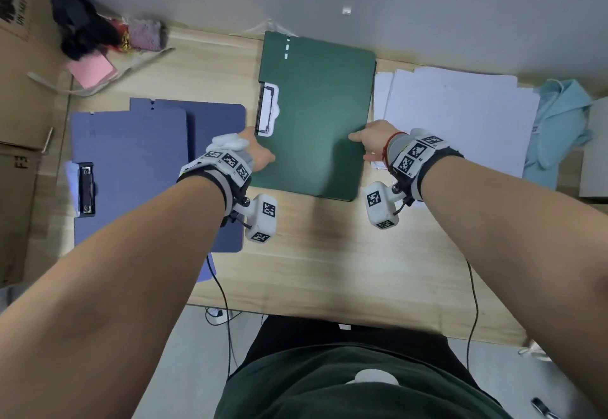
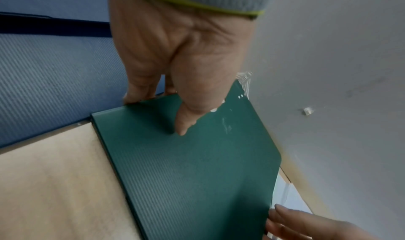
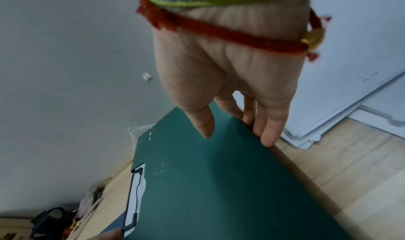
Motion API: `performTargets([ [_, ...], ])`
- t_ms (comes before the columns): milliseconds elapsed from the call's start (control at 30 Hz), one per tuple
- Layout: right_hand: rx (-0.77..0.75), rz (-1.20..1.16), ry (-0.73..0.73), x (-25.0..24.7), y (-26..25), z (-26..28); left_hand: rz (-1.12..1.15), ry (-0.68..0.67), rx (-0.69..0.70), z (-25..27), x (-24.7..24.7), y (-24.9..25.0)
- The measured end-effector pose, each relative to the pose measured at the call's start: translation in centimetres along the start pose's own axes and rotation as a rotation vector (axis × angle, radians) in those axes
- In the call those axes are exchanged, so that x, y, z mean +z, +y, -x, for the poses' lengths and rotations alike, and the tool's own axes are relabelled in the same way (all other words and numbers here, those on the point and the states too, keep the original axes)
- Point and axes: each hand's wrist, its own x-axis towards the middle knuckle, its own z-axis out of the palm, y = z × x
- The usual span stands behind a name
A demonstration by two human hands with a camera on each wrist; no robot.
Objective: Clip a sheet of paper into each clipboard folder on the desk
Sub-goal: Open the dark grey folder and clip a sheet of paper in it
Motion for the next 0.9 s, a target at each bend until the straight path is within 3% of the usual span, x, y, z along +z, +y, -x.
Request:
performTargets([
  [67, 0.010, -0.010, 0.079, -0.4, -0.8, 1.4, 0.044, 0.001, 0.040, 0.8, -0.2, -0.1],
  [200, -0.094, -0.120, 0.184, -0.1, -2.8, 3.6, 0.189, 0.136, 0.078, 2.1, -1.4, -0.1],
  [300, -0.152, -0.219, 0.075, 1.9, -5.2, 5.6, 0.185, 0.244, 0.001, 2.9, -2.1, -2.1],
  [433, -0.199, -0.181, -0.090, 7.1, -7.1, 7.5, 0.125, 0.283, -0.213, 5.1, -2.4, -7.4],
  [600, -0.177, -0.138, -0.264, 14.0, -7.2, 9.1, 0.036, 0.184, -0.356, 8.0, -0.7, -15.5],
  [700, -0.172, -0.115, -0.324, 18.3, -7.2, 9.7, -0.015, 0.123, -0.331, 9.1, 1.5, -19.1],
  [900, -0.102, -0.172, -0.377, 23.4, -7.4, 9.9, -0.020, 0.096, -0.169, 11.5, 2.9, -18.9],
])
